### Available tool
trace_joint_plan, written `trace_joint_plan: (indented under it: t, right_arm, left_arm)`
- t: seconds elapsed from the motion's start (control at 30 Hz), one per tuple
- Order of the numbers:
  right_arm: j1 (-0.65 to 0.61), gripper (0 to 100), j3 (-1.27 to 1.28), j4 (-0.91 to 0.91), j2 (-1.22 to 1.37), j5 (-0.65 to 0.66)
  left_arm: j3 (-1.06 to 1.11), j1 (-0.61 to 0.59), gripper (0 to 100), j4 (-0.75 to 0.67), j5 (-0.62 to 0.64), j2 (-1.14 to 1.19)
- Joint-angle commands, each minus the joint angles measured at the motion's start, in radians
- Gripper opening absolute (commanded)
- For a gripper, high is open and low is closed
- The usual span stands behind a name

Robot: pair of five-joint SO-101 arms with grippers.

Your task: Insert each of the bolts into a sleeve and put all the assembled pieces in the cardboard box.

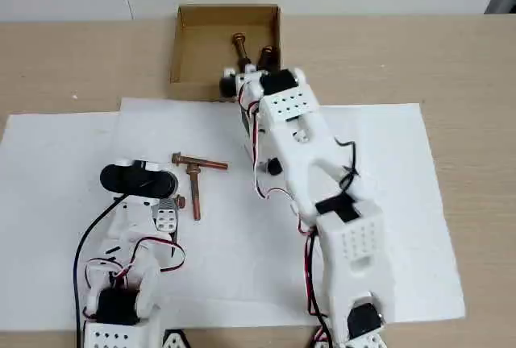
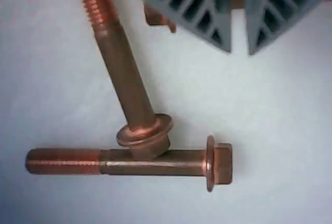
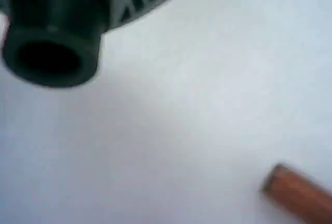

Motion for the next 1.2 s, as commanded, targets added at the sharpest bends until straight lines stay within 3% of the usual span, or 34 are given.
trace_joint_plan:
  t: [0.0, 0.2, 0.4, 0.53, 0.8, 1.17]
  right_arm:
    - [-0.001, 0.3, -0.044, 0.022, -0.203, -0.009]
    - [0.002, 0.2, -0.009, 0.024, -0.427, -0.009]
    - [0.033, 0.2, 0.152, 0.022, -0.679, -0.078]
    - [0.099, 0.2, 0.305, 0.021, -0.842, -0.178]
    - [0.246, 0.2, 0.672, -0.015, -1.098, -0.212]
    - [0.374, 0.2, 1.108, -0.183, -1.428, -0.209]
  left_arm:
    - [-0.005, 0.002, 1, -0.026, -0.005, -0.008]
    - [-0.025, -0.002, 1, -0.02, -0.003, -0.008]
    - [-0.226, -0.002, 1, 0.051, 0.012, -0.002]
    - [-0.357, 0.003, 1, 0.149, 0.02, 0.0]
    - [-0.47, 0.006, 1, 0.284, 0.02, 0.02]
    - [-0.9, 0.031, 1, 0.33, 0.112, 0.646]
